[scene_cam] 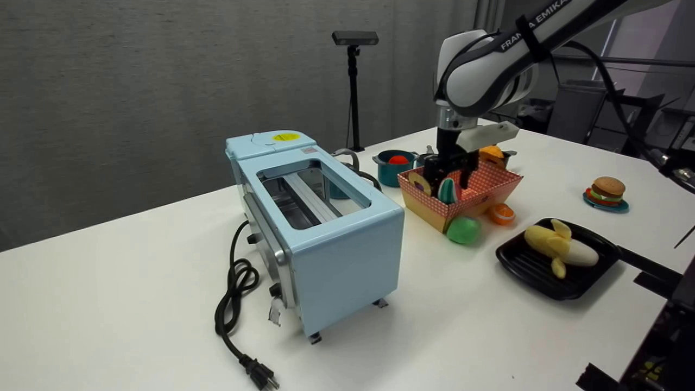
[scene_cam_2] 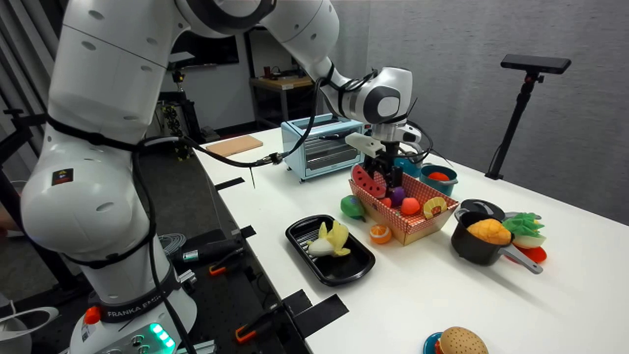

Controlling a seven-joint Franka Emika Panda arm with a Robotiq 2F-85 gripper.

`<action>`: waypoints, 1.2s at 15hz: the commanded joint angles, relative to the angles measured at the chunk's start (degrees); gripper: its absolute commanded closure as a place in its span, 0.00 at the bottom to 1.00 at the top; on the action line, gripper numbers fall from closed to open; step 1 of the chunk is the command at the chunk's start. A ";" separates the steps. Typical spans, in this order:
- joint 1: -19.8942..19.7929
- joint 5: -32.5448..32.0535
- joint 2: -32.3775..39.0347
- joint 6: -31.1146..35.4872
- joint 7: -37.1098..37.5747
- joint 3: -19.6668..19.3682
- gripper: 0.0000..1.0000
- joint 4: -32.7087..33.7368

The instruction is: Take the watermelon plush toy from the box and put it on the oven tray

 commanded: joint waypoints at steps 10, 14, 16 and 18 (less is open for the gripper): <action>-0.63 2.76 -0.68 -0.38 -0.82 -0.19 0.00 -0.11; -0.31 1.91 -0.51 0.20 -0.28 -0.63 0.34 -0.29; -0.30 2.05 -0.54 0.46 0.15 -0.74 0.51 -0.28; -0.62 2.68 -0.50 0.06 -0.31 -0.47 0.64 -0.07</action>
